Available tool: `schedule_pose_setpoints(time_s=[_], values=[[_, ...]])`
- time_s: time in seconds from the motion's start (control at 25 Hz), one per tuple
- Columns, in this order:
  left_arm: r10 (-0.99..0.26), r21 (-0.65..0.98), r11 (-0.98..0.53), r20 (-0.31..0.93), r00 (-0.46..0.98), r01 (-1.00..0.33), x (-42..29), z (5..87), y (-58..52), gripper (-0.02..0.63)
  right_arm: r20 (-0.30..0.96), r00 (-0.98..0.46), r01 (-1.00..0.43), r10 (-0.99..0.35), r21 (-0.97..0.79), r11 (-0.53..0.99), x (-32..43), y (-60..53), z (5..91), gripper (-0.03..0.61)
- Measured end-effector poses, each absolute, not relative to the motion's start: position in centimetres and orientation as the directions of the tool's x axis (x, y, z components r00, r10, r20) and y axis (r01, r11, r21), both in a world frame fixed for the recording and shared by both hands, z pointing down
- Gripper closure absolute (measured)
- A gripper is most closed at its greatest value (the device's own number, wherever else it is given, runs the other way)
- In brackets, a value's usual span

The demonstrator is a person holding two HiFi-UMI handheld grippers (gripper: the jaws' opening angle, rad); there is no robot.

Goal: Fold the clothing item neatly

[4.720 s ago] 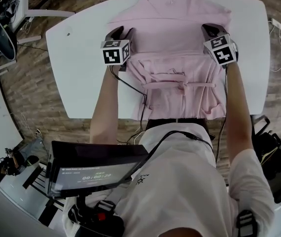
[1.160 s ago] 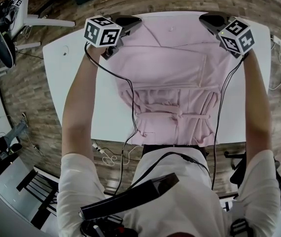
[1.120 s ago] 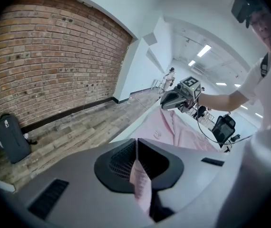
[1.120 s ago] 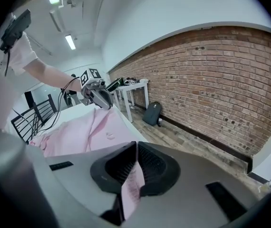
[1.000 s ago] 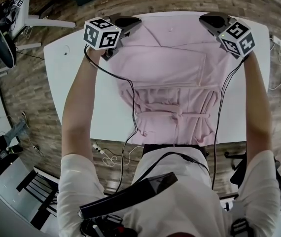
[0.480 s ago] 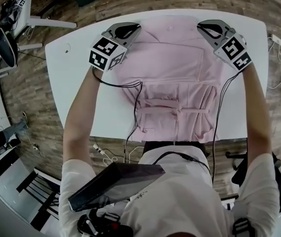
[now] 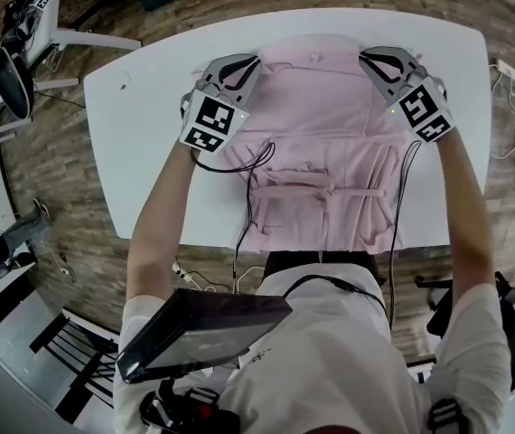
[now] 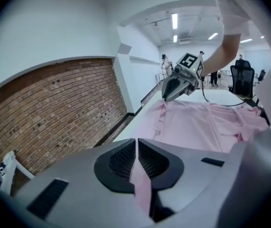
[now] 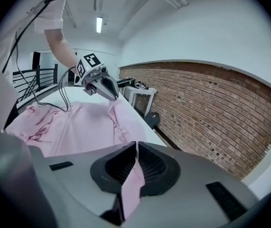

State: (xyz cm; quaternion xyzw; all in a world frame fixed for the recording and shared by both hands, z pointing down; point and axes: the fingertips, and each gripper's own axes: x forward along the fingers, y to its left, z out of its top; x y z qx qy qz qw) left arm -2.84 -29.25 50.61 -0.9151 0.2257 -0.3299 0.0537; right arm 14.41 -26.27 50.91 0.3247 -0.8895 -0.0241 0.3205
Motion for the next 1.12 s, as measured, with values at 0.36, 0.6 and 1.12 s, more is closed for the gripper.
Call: schedule_pose_setpoints(time_s=[0.36,0.6,1.12], values=[[-0.543,-0.446,-0.834,0.553,0.632,-0.326,-3.3,52.6,-25.5,0.595,0.552,-0.537,-0.530,-0.638,0.368,0.764,13.3,-23.6,51.8,0.557],[-0.540,-0.533,-0.818,0.583,0.608,-0.216,-3.5,55.1,-22.9,0.595,0.620,-0.506,-0.431,-0.599,0.420,0.799,14.0,-20.7,55.0,0.557],[-0.527,-0.353,-0.849,0.618,0.584,-0.394,-6.8,56.0,-23.1,0.558,0.678,-0.500,-0.460,-0.539,0.320,0.828,15.7,-19.7,56.0,0.555]])
